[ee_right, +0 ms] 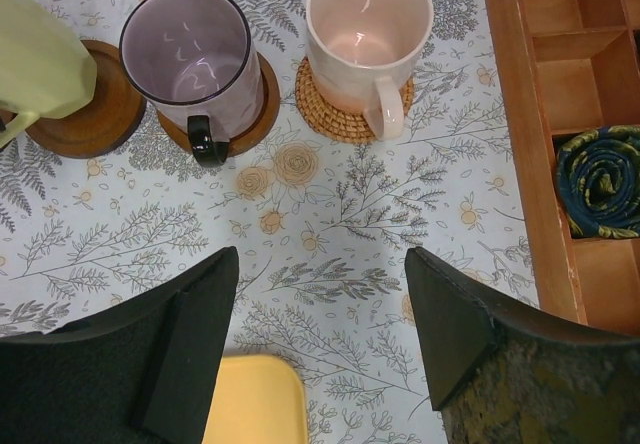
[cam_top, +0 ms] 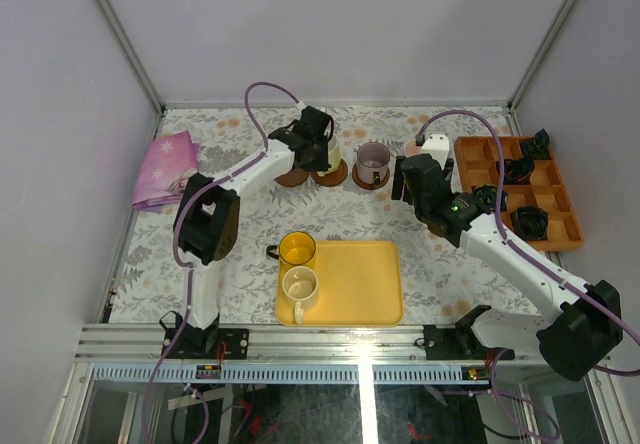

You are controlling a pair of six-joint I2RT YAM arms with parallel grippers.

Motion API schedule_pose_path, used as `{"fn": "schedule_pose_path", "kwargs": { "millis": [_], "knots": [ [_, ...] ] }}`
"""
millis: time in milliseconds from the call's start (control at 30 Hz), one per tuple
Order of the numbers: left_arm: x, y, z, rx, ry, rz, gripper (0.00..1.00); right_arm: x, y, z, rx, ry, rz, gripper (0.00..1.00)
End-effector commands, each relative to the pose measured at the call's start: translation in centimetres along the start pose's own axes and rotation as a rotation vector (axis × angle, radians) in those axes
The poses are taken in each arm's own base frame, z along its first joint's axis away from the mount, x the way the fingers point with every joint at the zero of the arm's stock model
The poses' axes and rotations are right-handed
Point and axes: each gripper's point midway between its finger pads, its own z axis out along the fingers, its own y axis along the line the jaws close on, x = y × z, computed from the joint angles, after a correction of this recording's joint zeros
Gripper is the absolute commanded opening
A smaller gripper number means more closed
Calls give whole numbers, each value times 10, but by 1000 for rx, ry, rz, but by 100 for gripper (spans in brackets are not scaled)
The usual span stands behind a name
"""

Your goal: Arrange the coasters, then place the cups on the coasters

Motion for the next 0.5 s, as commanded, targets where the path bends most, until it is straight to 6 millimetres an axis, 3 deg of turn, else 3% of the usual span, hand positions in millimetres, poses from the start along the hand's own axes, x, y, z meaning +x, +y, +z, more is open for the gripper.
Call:
{"fn": "schedule_pose_path", "kwargs": {
  "millis": [0,467],
  "knots": [
    [-42,-15,-15,46,-108,17,0,-15,4,-4,-24,-31,55,75],
    [-32,-11,-13,22,-44,37,0,-10,9,-2,-43,-13,65,75]
  ]
}}
